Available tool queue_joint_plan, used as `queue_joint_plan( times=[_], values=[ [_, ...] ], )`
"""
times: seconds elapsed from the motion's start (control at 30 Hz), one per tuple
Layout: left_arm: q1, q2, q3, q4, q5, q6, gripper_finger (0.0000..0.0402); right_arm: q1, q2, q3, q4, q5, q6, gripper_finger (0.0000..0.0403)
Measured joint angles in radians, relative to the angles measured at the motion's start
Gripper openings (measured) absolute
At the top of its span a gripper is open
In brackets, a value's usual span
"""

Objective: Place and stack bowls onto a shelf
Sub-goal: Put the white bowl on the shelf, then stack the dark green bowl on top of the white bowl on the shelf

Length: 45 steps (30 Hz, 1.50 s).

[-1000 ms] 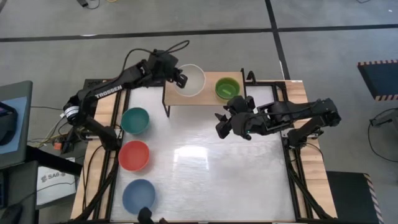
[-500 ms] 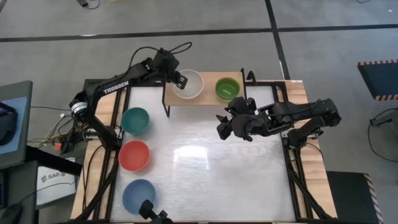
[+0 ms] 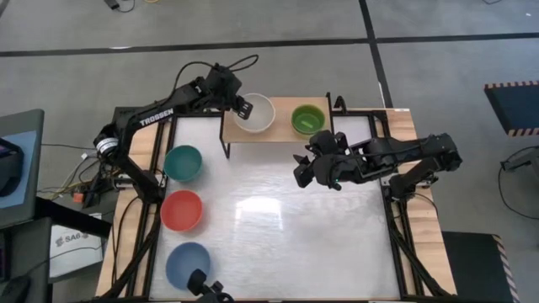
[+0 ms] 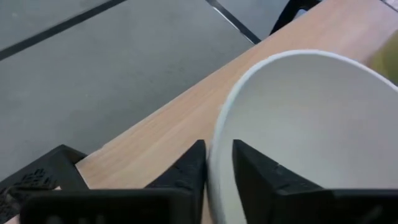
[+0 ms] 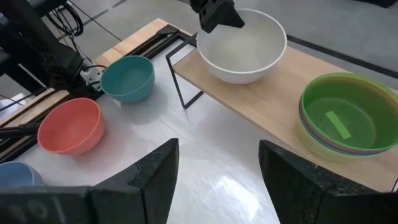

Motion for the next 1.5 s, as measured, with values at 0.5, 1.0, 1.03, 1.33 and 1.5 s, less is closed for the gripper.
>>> queue_joint_plan(
  times=[0.5, 1.0, 1.03, 1.33, 1.5],
  values=[
    [0.006, -0.065, 0.19, -0.108, -0.038, 0.076, 0.0166, -0.001, 0.0, 0.0, -0.001, 0.0, -0.017, 0.0248],
    [-0.066, -0.464, -0.053, -0.188, -0.039, 0.075, 0.0169, -0.068, 0.006, -0.044, -0.076, -0.142, -0.047, 0.0248],
    [-0.075, -0.504, -0.097, -0.186, -0.039, 0.064, 0.0169, -0.069, 0.006, -0.054, -0.059, -0.16, -0.05, 0.0248],
    [-0.132, -0.789, -0.366, -0.301, 0.033, 0.028, 0.0169, -0.075, 0.006, -0.065, 0.049, -0.227, -0.132, 0.0248],
    [-0.138, -0.855, -0.421, -0.402, 0.019, -0.03, 0.0169, -0.096, 0.006, -0.065, 0.05, -0.234, -0.144, 0.0248]
  ],
)
